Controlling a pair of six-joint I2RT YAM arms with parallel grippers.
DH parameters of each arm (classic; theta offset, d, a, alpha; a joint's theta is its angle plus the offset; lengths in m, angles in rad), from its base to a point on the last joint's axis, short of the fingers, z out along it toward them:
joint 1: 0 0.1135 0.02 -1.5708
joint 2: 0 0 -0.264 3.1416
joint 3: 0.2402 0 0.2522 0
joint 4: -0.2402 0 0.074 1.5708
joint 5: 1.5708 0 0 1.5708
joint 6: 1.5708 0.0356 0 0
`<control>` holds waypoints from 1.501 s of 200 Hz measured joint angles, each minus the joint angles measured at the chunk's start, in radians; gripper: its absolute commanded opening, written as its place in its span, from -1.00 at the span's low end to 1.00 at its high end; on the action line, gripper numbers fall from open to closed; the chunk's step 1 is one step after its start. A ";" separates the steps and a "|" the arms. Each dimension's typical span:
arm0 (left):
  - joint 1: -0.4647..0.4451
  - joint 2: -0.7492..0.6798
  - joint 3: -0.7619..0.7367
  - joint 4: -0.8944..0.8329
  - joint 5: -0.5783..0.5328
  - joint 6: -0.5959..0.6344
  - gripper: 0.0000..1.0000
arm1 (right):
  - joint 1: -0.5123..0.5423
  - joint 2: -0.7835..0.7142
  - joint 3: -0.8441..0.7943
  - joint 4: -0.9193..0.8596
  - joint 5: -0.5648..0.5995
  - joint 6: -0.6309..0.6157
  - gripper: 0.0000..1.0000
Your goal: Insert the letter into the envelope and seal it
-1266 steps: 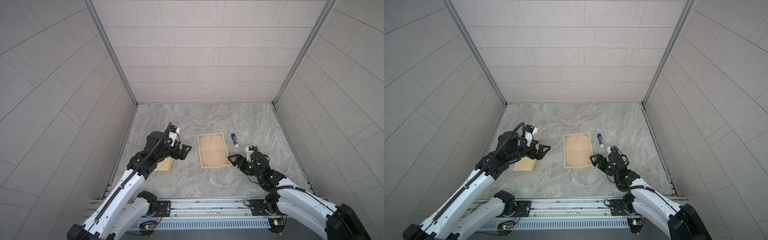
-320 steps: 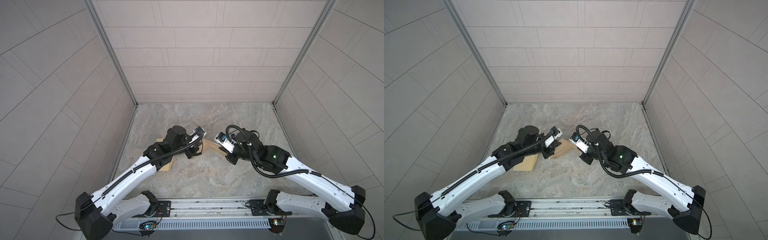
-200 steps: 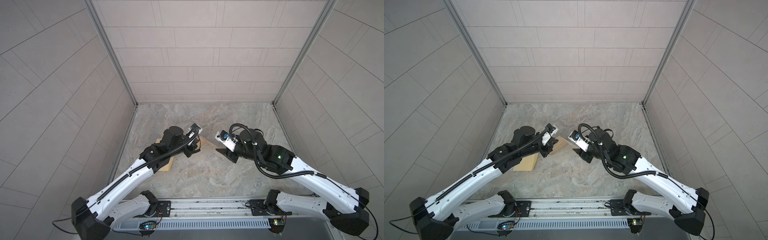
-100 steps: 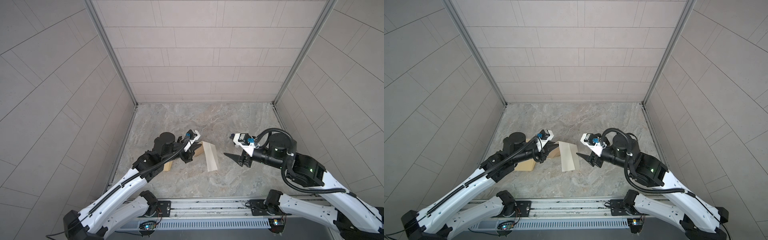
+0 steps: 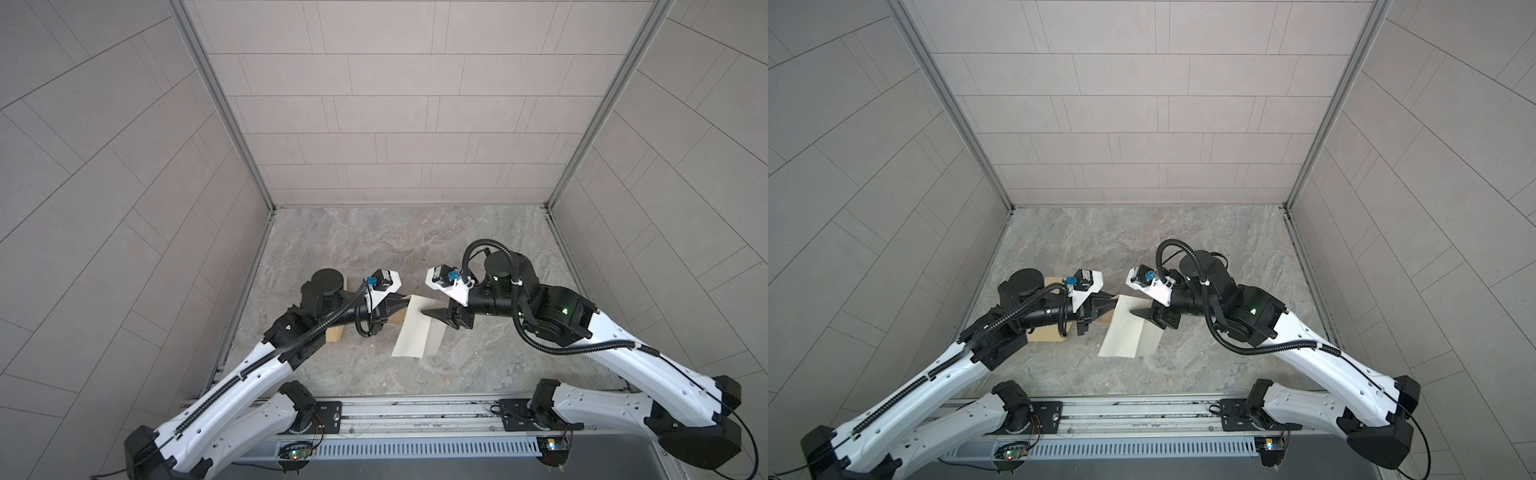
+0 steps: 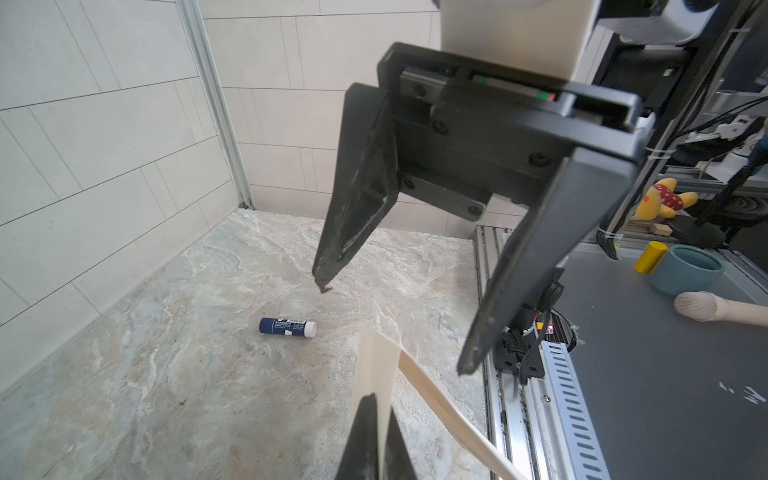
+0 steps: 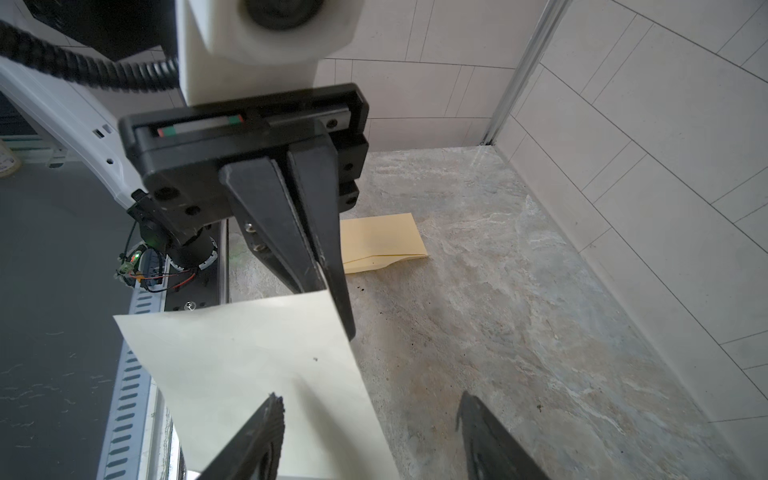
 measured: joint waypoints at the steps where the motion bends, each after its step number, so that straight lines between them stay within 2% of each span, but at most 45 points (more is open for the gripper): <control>1: 0.000 0.000 0.000 0.000 0.000 0.000 -1.00 | 0.000 0.000 0.000 0.000 0.000 0.000 0.21; 75: 0.000 -0.016 -0.001 0.021 0.047 -0.004 -1.00 | 0.000 0.055 0.009 -0.005 -0.061 -0.037 -0.50; 120: 0.000 -0.018 -0.003 0.022 0.053 0.003 -1.00 | 0.000 0.056 0.009 -0.010 -0.071 -0.056 -0.79; 142: 0.000 -0.023 -0.004 0.009 0.048 0.022 -0.88 | 0.000 0.059 0.009 -0.012 -0.071 -0.063 -0.95; 166: 0.000 -0.033 -0.004 -0.014 0.035 0.058 -0.63 | 0.004 0.065 0.009 -0.014 -0.069 -0.071 -1.00; 178: 0.000 -0.037 -0.005 -0.028 0.024 0.070 -0.44 | 0.004 0.067 0.009 -0.016 -0.063 -0.075 -1.00; 203: 0.000 -0.043 -0.006 -0.051 0.003 0.099 0.18 | 0.003 0.068 0.008 -0.025 -0.032 -0.083 -1.00; 220: 0.000 -0.050 -0.009 -0.070 -0.020 0.131 0.79 | 0.003 0.067 0.006 -0.039 0.001 -0.092 -1.00; 231: 0.000 -0.068 -0.018 -0.079 -0.043 0.151 0.98 | 0.000 0.063 -0.002 -0.046 0.026 -0.099 -1.00; 265: 0.004 -0.140 -0.064 -0.080 -0.069 0.224 1.00 | -0.009 0.046 -0.032 -0.085 0.099 -0.116 -1.00; 300: 0.004 -0.145 -0.087 -0.077 -0.053 0.274 1.00 | -0.007 0.053 -0.033 -0.113 0.110 -0.126 -1.00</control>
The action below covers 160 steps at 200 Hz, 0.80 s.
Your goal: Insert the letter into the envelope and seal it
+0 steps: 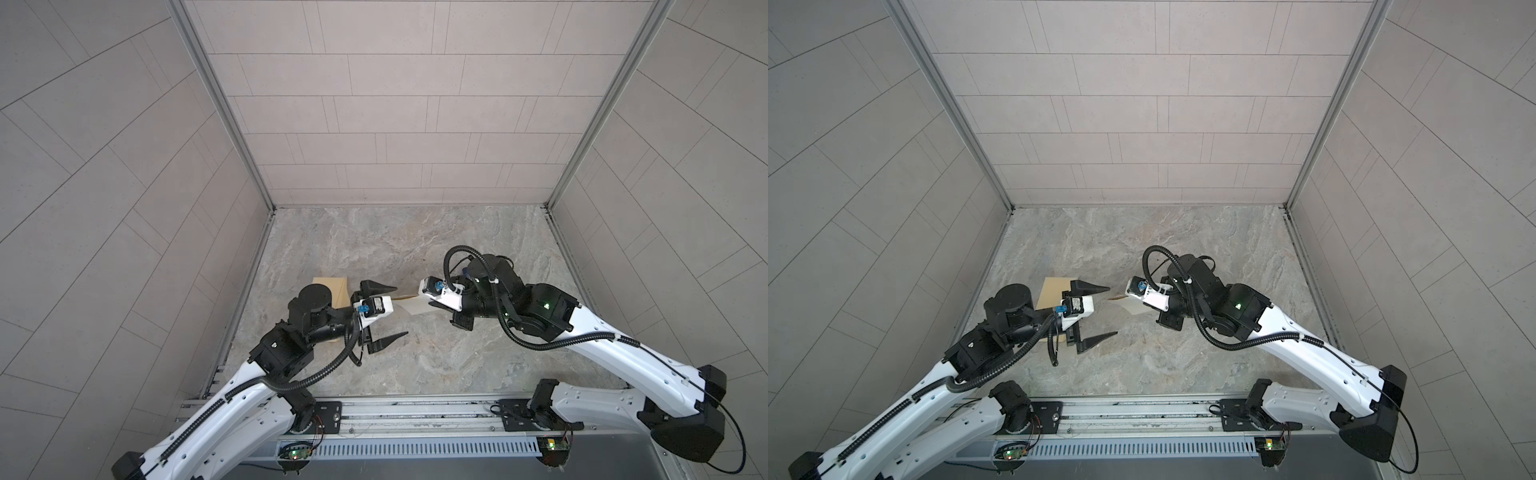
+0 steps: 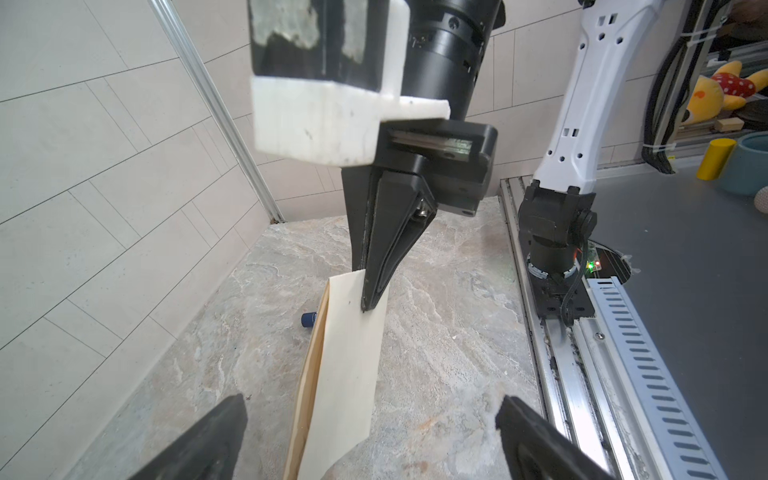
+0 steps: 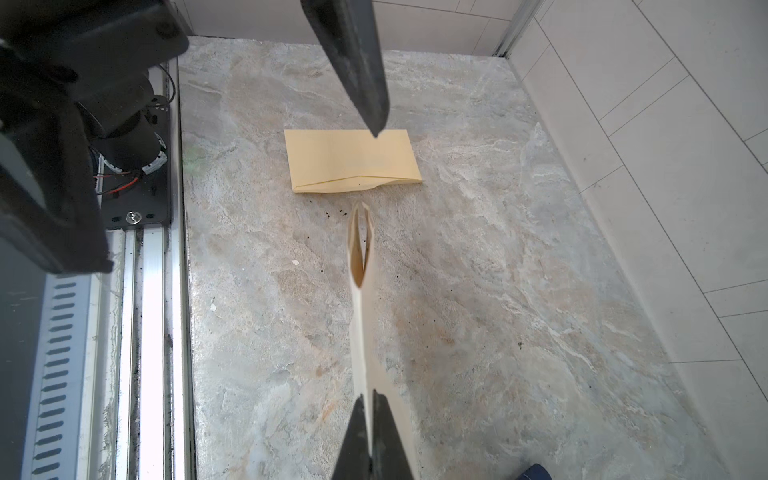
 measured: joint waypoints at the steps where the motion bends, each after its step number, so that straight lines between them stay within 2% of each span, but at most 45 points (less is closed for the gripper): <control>1: 0.000 0.001 0.000 0.000 0.001 0.000 1.00 | 0.000 0.000 0.000 0.000 0.000 0.000 -1.00; 41: 0.000 0.032 0.000 0.001 0.032 0.012 0.99 | 0.021 0.011 -0.002 -0.001 -0.005 -0.006 -1.00; 60: 0.000 0.041 0.000 0.001 0.042 0.013 0.93 | 0.038 0.010 -0.013 0.013 -0.009 -0.007 -1.00; 128: 0.000 0.059 0.000 -0.001 0.061 0.016 0.50 | 0.077 0.010 -0.036 0.063 -0.021 -0.027 -1.00; 160: 0.000 0.077 0.002 -0.004 0.074 0.007 0.09 | 0.095 0.010 -0.036 0.083 -0.028 -0.033 -1.00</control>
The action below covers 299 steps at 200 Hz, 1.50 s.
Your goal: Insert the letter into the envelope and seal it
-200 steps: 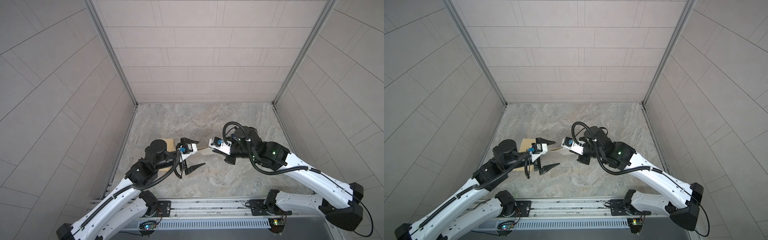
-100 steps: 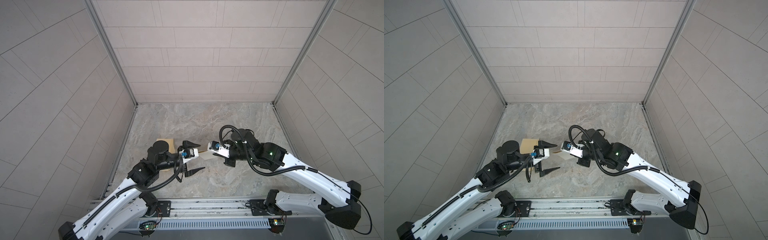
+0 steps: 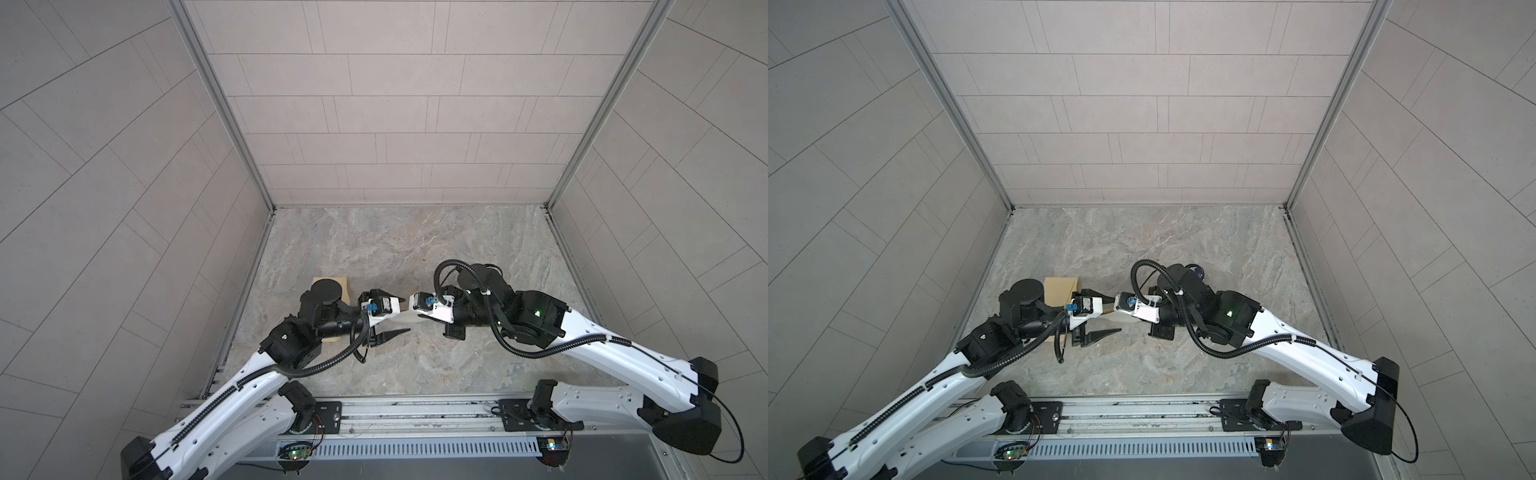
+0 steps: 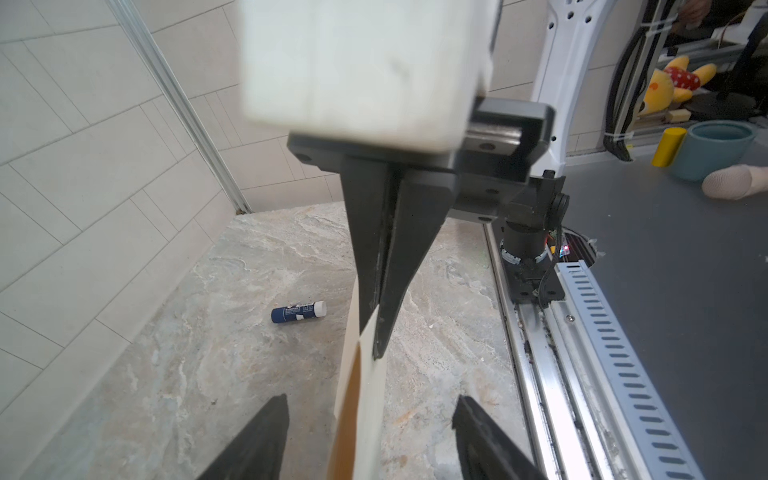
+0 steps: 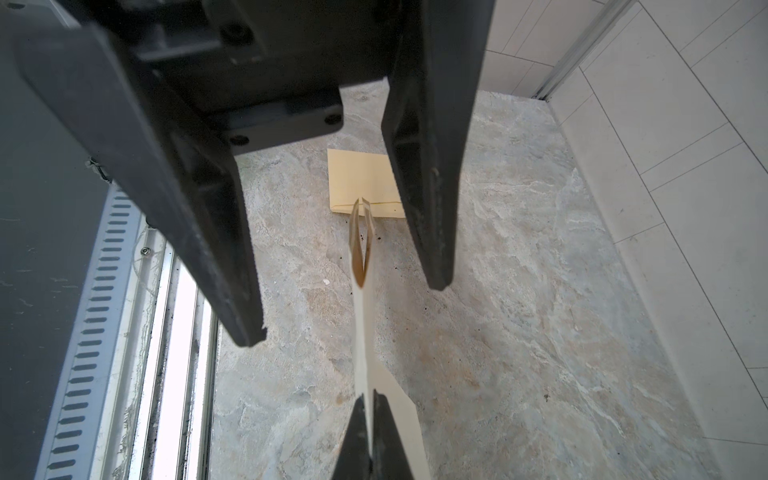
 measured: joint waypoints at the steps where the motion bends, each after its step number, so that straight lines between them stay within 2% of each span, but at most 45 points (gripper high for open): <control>1: 0.000 0.001 0.000 0.000 0.001 0.002 0.07 | 0.000 0.000 0.000 0.000 0.000 0.000 -1.00; 24: 0.000 0.004 0.006 0.000 0.007 -0.008 -0.27 | 0.011 0.000 0.000 0.016 -0.003 -0.003 -1.00; 51: 0.000 0.004 0.010 0.000 0.017 -0.014 -0.57 | 0.018 0.000 -0.003 0.031 -0.003 -0.003 -1.00; 76: 0.000 0.017 0.013 0.002 0.030 -0.010 -1.00 | 0.022 0.000 -0.008 0.034 -0.003 -0.003 -1.00; 183: 0.000 0.024 0.013 0.006 0.032 -0.015 -1.00 | 0.031 -0.038 -0.060 0.076 0.032 -0.002 -0.96; 299: 0.000 -0.008 0.012 0.001 -0.017 -0.011 -1.00 | 0.023 -0.054 -0.104 0.131 0.089 0.004 -0.90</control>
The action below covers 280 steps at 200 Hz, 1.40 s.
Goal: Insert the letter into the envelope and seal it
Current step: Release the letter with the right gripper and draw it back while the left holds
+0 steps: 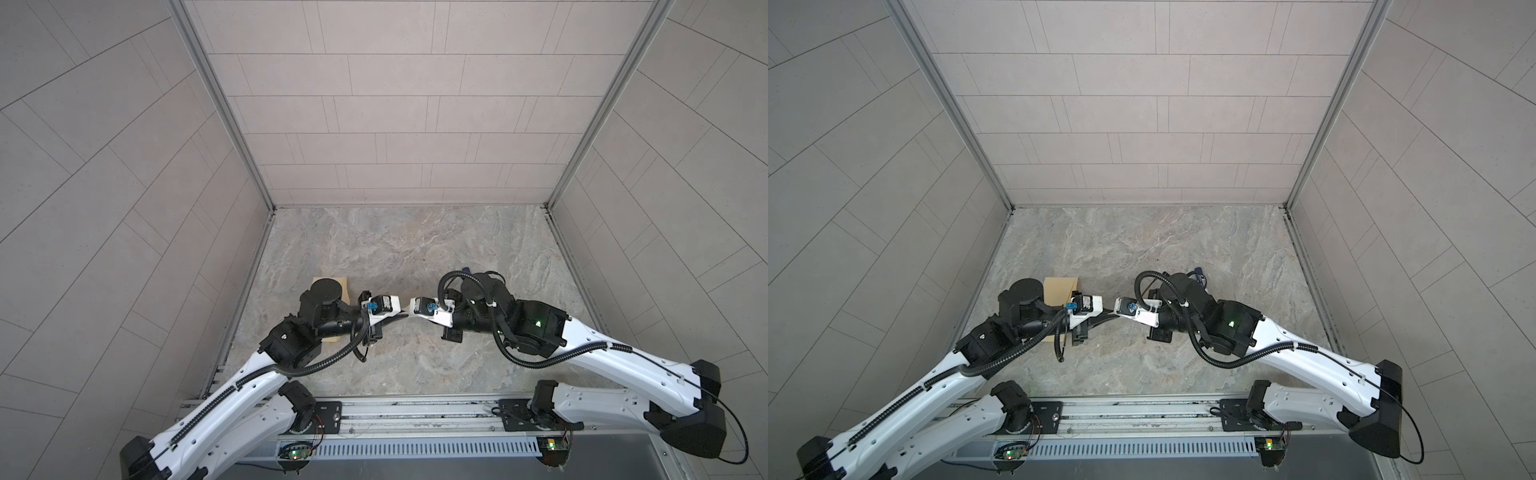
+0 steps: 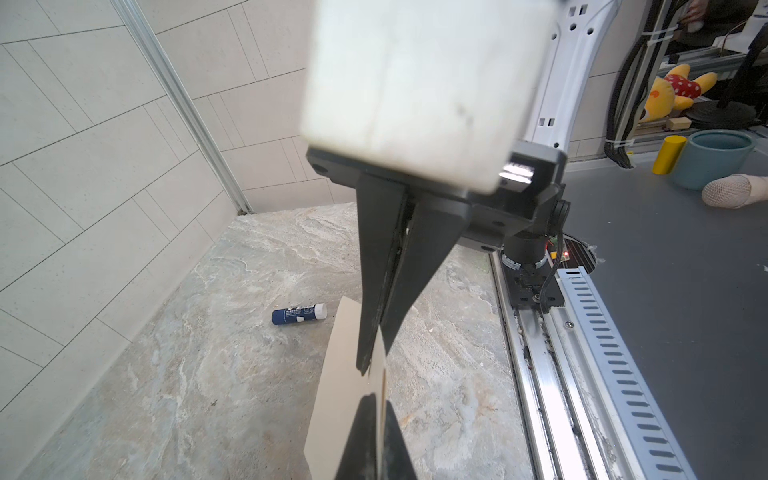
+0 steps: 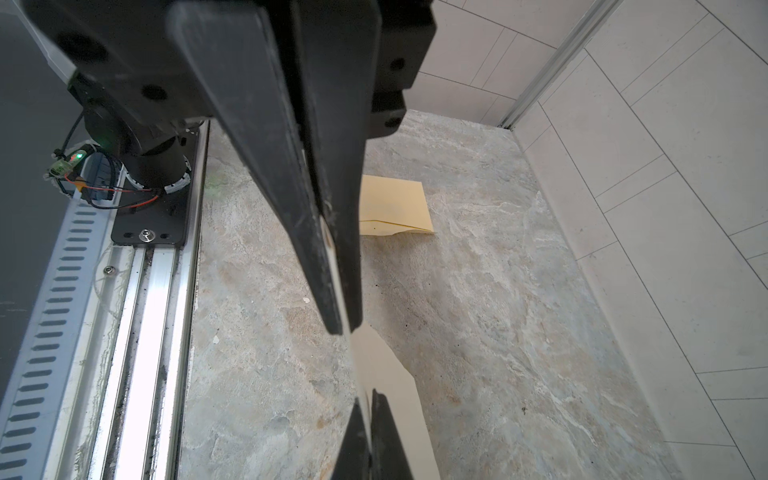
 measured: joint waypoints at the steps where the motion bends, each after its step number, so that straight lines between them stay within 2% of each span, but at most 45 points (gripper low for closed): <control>1: 0.000 -0.001 0.000 0.000 -0.001 0.000 -1.00 | 0.000 0.000 0.000 0.000 0.002 0.000 -0.90; 81: 0.000 -0.043 0.000 0.003 -0.009 0.014 -1.00 | -0.028 -0.014 -0.026 -0.108 0.114 0.003 -0.90; 210: 0.000 -0.071 -0.016 0.019 -0.057 0.019 -1.00 | -0.057 -0.030 -0.042 -0.116 0.214 0.005 -0.89; 252: 0.000 -0.086 -0.017 0.042 -0.079 0.014 -1.00 | -0.102 -0.003 -0.049 -0.159 0.332 0.023 -0.77; 280: 0.000 -0.085 -0.017 0.051 -0.137 -0.027 -1.00 | -0.125 0.029 -0.051 -0.179 0.433 0.051 -0.65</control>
